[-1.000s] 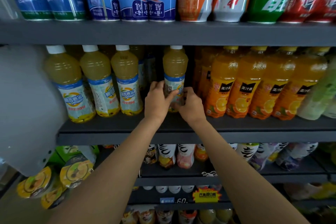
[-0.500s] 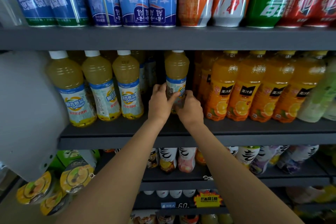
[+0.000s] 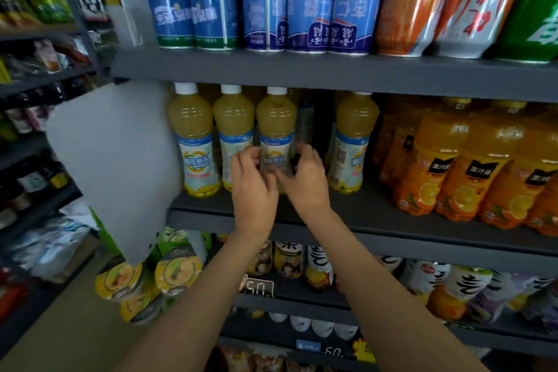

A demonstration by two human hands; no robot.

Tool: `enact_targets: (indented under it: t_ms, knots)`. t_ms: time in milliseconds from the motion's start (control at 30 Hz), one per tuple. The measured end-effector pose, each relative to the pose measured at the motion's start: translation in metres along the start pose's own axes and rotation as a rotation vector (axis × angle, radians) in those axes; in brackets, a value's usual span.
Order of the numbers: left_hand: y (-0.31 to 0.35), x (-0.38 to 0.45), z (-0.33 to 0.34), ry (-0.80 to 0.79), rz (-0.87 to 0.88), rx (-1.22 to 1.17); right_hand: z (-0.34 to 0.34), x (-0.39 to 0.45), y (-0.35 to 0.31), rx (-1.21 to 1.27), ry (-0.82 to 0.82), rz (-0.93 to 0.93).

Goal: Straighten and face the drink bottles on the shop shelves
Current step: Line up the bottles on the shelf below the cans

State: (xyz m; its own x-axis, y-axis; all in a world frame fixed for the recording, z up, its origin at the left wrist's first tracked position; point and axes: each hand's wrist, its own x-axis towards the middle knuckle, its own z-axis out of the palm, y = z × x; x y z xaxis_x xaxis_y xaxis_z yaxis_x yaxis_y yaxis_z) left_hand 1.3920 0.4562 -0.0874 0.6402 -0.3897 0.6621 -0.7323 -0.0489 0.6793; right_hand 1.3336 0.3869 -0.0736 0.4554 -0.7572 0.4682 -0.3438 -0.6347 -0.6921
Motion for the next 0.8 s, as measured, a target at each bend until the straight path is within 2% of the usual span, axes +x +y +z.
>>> enact_targets:
  t_ms: [167, 267, 400, 600, 800]
  knots:
    - [-0.022, 0.001, -0.011, -0.203, -0.038, 0.04, 0.02, 0.009, -0.009, -0.119, -0.087, 0.203]
    - [-0.023, 0.003, 0.0, -0.248, -0.045, 0.061, 0.012, 0.009, -0.009, -0.184, -0.111, 0.21]
    - [-0.009, -0.004, 0.014, -0.31, -0.052, -0.045, -0.017, -0.003, 0.005, -0.202, -0.111, 0.182]
    - [0.019, -0.012, 0.043, -0.644, -0.026, -0.098, -0.071, -0.018, 0.034, -0.217, -0.083, 0.224]
    - [0.027, -0.014, 0.061, -0.759, -0.048, -0.124, -0.096, -0.023, 0.043, -0.155, -0.072, 0.241]
